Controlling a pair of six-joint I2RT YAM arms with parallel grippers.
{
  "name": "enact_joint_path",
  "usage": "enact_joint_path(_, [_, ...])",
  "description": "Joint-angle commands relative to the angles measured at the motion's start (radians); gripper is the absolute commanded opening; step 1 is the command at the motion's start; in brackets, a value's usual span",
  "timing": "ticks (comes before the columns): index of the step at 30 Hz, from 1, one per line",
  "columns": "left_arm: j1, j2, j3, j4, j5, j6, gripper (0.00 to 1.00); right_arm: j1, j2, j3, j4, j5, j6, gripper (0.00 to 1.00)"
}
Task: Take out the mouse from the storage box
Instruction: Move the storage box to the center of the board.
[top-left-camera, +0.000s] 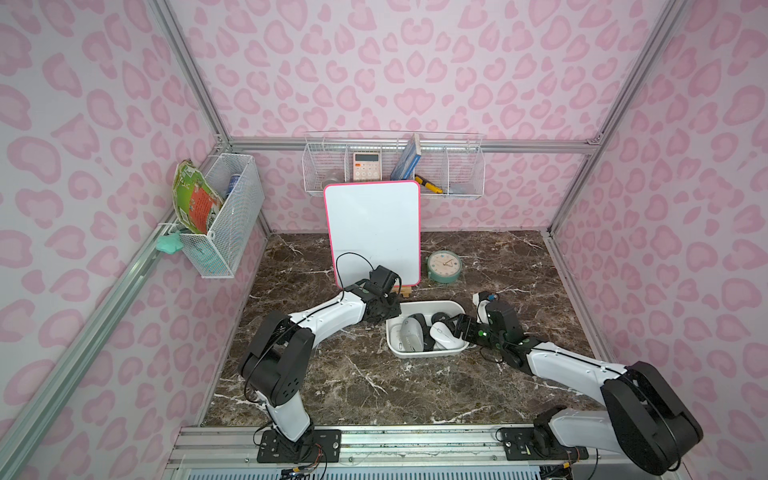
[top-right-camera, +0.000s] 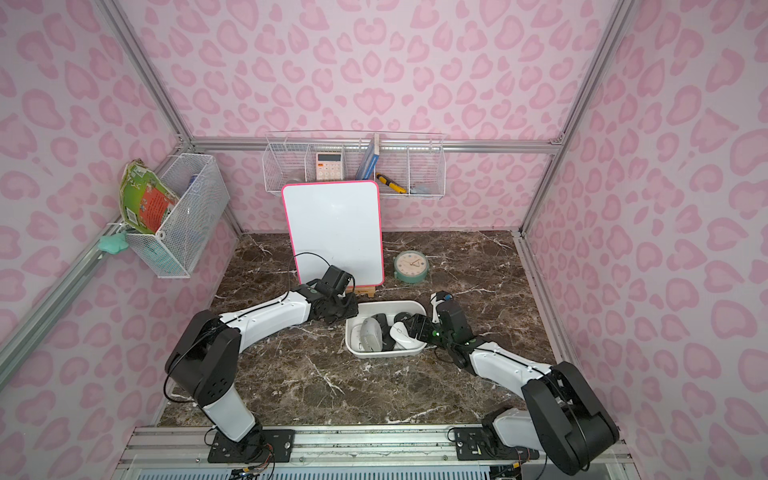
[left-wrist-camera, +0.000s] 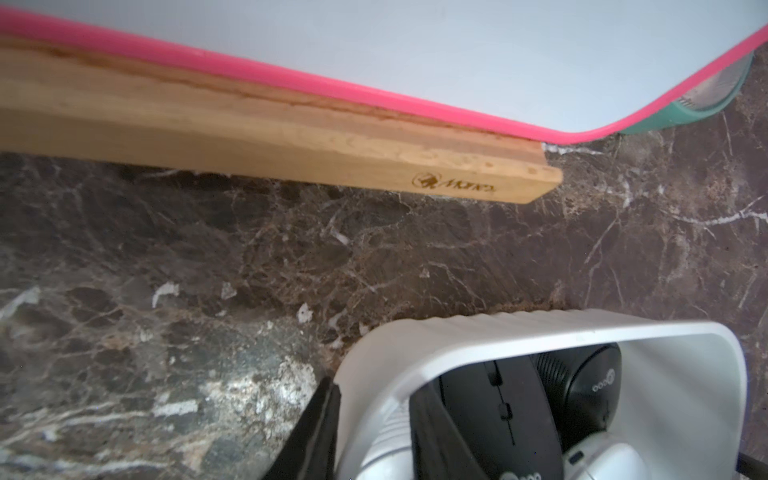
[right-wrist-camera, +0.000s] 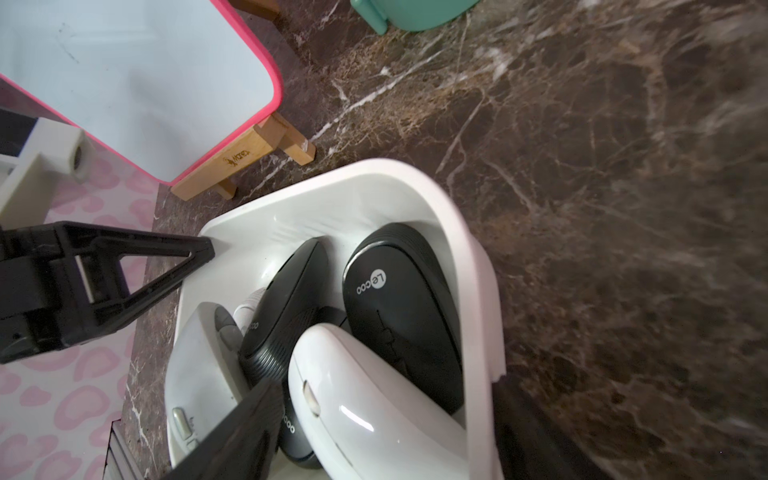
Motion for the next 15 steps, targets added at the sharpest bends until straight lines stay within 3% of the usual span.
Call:
enact_joint_path(1, [0.019, 0.018, 0.014, 0.037, 0.065, -0.011, 0.35, 0.009, 0.041, 0.049, 0.104, -0.066, 0.03, 0.81])
enact_joint_path(7, [0.042, 0.013, 0.028, 0.027, 0.072, 0.01, 0.42, 0.016, 0.075, 0.09, 0.067, -0.024, 0.012, 0.82])
enact_joint_path(15, [0.045, -0.116, -0.02, -0.092, -0.023, 0.085, 0.74, 0.006, -0.008, 0.089, -0.091, 0.114, -0.083, 0.88])
